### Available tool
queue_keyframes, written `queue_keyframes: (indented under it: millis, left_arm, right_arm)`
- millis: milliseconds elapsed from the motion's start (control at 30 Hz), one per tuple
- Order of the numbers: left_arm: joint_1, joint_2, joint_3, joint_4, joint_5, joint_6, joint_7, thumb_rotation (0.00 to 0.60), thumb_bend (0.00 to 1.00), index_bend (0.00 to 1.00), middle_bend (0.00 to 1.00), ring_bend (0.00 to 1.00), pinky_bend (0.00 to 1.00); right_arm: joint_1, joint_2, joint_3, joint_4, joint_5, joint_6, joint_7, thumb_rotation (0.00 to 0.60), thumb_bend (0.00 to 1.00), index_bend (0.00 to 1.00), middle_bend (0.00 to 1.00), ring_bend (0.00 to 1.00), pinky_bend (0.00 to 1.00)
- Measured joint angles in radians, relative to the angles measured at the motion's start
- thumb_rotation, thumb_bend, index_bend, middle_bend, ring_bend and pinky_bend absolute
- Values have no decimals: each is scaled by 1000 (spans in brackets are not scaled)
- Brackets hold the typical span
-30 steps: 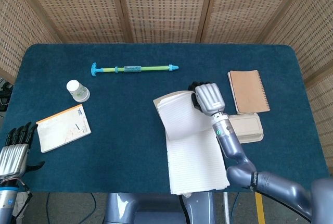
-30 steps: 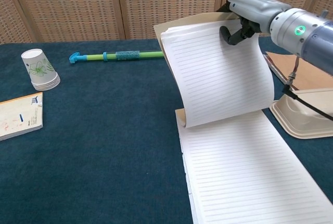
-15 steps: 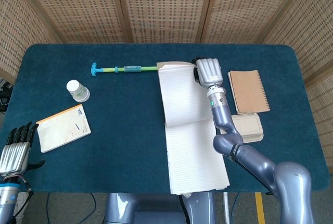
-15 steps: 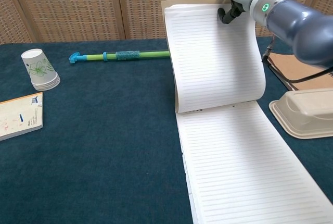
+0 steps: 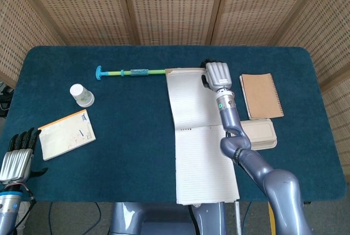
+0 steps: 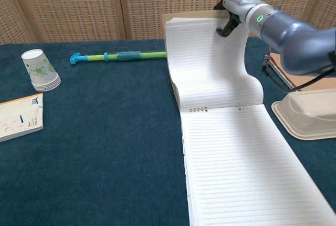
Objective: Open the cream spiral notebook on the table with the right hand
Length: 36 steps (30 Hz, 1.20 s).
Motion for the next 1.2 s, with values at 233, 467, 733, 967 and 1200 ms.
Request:
queue_keyframes:
  millis: [233, 467, 733, 967, 1200]
  left_arm:
    - [3, 3, 2, -4, 9, 12, -6, 600, 121, 0, 0, 0, 0]
    - [4, 9, 6, -11, 17, 14, -13, 600, 121, 0, 0, 0, 0]
    - [8, 16, 17, -29, 48, 30, -20, 600, 121, 0, 0, 0, 0]
    - [16, 29, 28, -48, 55, 36, -21, 600, 121, 0, 0, 0, 0]
    - [25, 42, 44, -75, 101, 59, -25, 600, 121, 0, 0, 0, 0]
  right_arm:
    - [-13, 43, -29, -57, -11, -38, -8, 600, 137, 0, 0, 0, 0]
    - [-68, 116, -45, -221, -22, 43, -42, 600, 130, 0, 0, 0, 0]
    - [-260, 277, -131, -579, -71, 240, -96, 600, 126, 0, 0, 0, 0]
    - [-542, 445, -313, -885, -157, 513, -186, 600, 125, 0, 0, 0, 0]
    - [-717, 509, -434, -986, -240, 670, -177, 600, 125, 0, 0, 0, 0]
